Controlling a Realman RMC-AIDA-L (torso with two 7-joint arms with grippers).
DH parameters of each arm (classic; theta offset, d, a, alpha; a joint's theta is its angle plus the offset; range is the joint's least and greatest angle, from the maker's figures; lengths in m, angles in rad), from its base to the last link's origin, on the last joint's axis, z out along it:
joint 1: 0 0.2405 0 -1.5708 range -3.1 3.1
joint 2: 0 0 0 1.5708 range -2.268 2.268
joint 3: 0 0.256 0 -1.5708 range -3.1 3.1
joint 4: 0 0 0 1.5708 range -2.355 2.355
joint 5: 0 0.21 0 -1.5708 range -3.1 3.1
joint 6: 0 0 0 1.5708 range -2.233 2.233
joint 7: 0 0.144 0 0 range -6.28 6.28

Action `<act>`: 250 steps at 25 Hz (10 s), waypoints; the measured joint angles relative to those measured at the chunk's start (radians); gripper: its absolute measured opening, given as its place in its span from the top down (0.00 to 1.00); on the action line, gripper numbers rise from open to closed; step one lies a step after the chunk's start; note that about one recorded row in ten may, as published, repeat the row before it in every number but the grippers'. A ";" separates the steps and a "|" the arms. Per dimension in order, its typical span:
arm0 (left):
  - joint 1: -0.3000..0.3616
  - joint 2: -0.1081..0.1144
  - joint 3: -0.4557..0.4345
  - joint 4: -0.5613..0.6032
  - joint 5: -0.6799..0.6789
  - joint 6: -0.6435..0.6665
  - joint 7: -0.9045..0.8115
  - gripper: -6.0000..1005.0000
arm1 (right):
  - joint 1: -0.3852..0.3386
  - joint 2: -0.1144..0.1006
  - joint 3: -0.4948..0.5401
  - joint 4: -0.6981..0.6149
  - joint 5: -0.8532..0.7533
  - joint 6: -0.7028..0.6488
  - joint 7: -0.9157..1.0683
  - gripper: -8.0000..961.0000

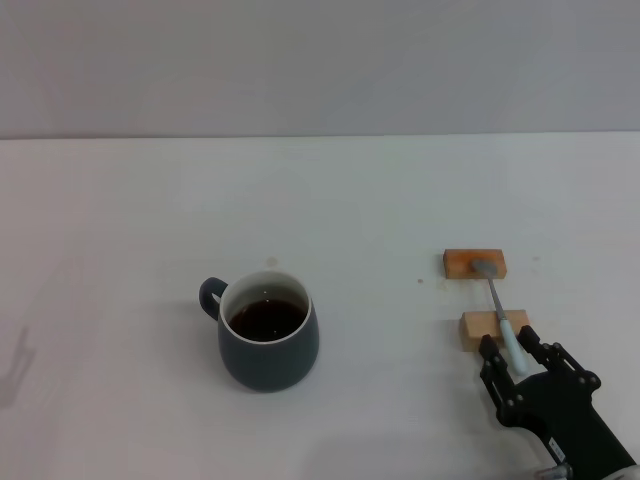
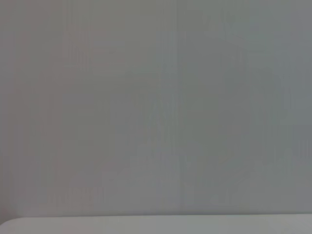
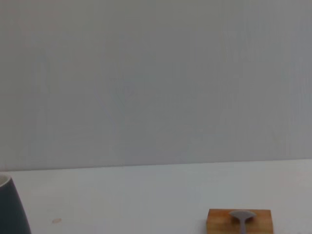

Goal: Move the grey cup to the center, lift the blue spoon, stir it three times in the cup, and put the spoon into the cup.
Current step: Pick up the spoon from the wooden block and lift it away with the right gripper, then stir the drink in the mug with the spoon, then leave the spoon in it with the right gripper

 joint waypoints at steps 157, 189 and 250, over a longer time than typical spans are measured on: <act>-0.004 -0.006 0.006 0.001 -0.002 -0.008 0.004 0.14 | -0.082 -0.014 1.421 1.296 -0.668 1.880 -0.605 0.85; 0.010 -0.002 -0.002 0.006 -0.004 0.046 0.004 0.14 | 0.302 -0.014 1.763 1.493 -0.959 2.759 -0.055 0.85; 0.036 -0.005 0.002 0.000 -0.002 0.051 0.007 0.14 | 0.154 -0.011 1.620 1.442 -1.009 2.819 -0.028 0.85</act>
